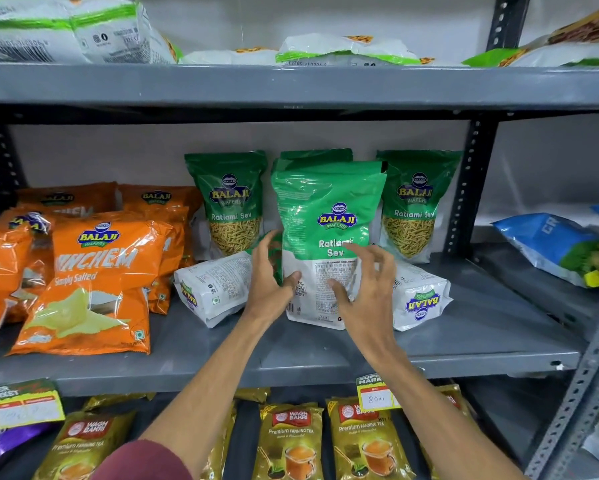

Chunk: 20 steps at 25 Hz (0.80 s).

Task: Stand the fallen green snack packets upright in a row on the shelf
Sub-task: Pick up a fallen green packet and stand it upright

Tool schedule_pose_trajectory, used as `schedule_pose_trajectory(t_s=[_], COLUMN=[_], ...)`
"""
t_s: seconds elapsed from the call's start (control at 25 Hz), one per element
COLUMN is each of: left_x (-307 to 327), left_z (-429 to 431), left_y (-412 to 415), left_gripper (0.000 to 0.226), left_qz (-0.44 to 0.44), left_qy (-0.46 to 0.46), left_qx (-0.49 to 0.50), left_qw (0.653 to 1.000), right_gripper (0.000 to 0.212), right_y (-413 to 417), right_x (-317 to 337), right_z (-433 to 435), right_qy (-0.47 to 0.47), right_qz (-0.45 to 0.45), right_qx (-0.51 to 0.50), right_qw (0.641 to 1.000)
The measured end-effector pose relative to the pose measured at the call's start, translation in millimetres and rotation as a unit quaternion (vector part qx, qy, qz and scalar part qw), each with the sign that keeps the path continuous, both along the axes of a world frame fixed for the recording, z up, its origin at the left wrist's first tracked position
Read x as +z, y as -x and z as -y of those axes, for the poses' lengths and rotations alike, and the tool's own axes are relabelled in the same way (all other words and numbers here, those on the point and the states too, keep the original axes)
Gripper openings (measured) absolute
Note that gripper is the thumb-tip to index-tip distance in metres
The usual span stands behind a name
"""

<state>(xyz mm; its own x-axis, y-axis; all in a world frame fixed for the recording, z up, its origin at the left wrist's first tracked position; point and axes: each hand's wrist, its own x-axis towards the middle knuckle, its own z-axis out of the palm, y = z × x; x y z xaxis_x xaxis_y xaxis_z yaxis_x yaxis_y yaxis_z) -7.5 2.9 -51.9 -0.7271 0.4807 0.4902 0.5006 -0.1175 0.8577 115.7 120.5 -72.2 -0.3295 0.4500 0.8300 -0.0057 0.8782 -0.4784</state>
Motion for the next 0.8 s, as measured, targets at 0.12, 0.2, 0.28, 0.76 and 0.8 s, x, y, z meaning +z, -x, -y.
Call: schedule_pose_trajectory(t_s=[0.12, 0.2, 0.28, 0.76, 0.8], left_x=[-10.8, -16.7, -18.1, -3.5, -2.7], left_z=[10.3, 10.6, 6.5, -15.9, -16.6], left_y=[-9.4, -23.0, -33.3, -8.5, -1.9], left_gripper=[0.077, 0.056, 0.041, 0.097, 0.092], left_qz=[-0.076, -0.105, -0.095, 0.081, 0.086], left_qy=[-0.012, 0.001, 0.021, -0.025, -0.027], left_qx=[0.101, 0.090, 0.062, -0.088, -0.101], left_qw=[0.992, 0.990, 0.993, 0.992, 0.991], right_gripper=[0.083, 0.089, 0.089, 0.070, 0.072], right_y=[-3.5, -2.5, 0.4, 7.6, 9.3], right_x=[10.4, 16.0, 16.4, 5.6, 5.0], right_z=[-12.5, -18.0, -19.4, 34.1, 39.2], right_qy=[0.068, 0.124, 0.153, 0.009, -0.006], right_qz=[-0.038, -0.017, 0.019, 0.028, 0.044], right_qx=[0.054, 0.095, 0.122, 0.079, 0.081], right_qw=[0.996, 0.988, 0.981, 0.996, 0.996])
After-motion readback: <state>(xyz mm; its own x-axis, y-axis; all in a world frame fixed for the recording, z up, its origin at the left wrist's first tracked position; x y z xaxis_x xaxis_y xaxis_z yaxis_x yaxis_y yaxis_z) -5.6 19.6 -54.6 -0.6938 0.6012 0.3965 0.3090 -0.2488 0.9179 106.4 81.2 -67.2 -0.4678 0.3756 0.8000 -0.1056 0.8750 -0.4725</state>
